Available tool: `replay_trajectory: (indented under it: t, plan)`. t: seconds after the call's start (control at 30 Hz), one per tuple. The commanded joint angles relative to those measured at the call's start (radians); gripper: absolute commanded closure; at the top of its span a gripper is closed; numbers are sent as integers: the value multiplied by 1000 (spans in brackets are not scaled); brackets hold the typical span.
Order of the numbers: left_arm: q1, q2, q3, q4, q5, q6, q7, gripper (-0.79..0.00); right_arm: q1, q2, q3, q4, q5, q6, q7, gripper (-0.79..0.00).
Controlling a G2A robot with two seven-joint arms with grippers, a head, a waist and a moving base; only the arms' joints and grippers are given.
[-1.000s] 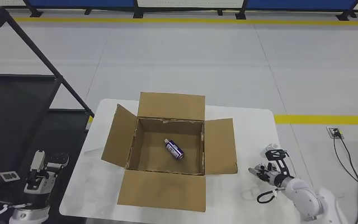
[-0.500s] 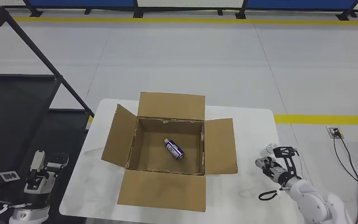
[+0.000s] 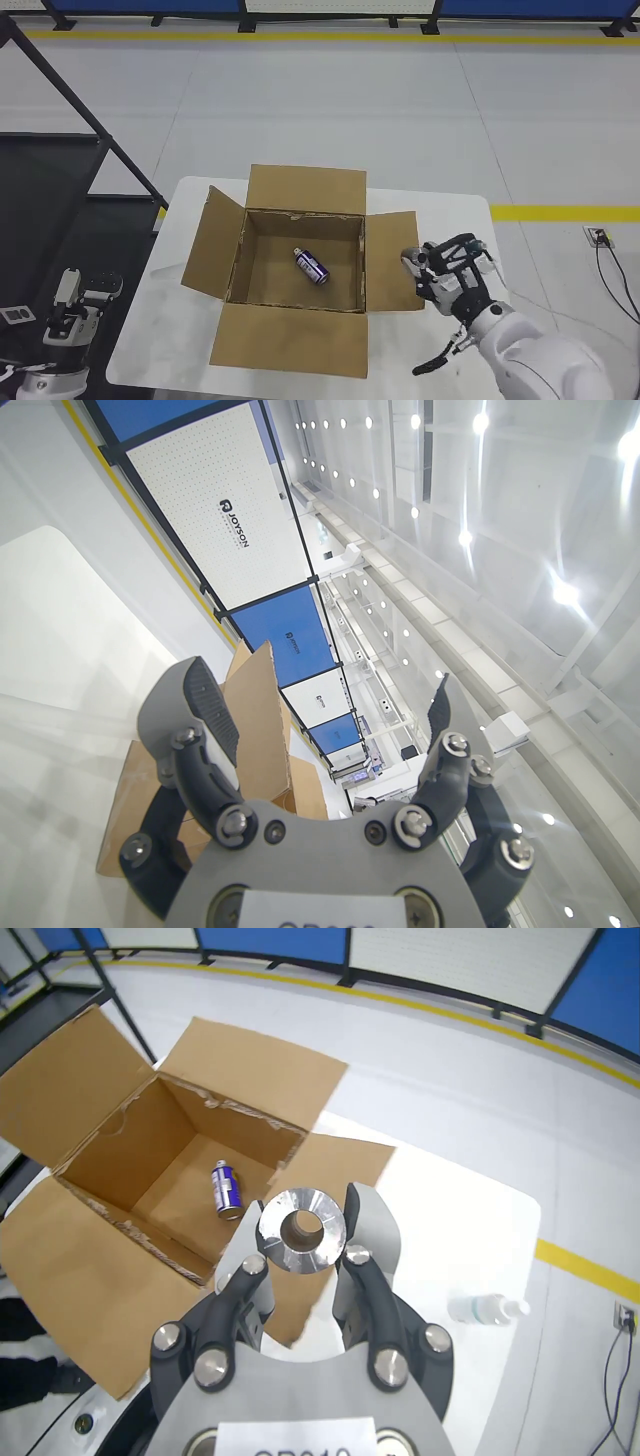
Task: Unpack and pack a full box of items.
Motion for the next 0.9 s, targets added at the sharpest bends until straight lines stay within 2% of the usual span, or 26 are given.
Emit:
replay_trajectory:
  t: [0.0, 0.17, 0.27, 0.4, 0.63, 0.87]
  plan:
    - [0, 0, 0, 0, 0, 0, 0, -785, 160, -15, -141, 110, 1, 3, 69, 0]
    - [0, 0, 0, 0, 0, 0, 0, -785, 470, -83, -430, 428, 56, 43, 131, 0]
    - [0, 0, 0, 0, 0, 0, 0, -785, 606, -134, -562, 609, 129, 46, 111, 0]
    - [0, 0, 0, 0, 0, 0, 0, -785, 733, -208, -702, 830, 207, 49, 62, 0]
    - [0, 0, 0, 0, 0, 0, 0, -785, 834, -333, -847, 1146, 336, 7, -83, 0]
    - [0, 0, 0, 0, 0, 0, 0, -785, 867, -430, -925, 1354, 354, -12, -202, 0]
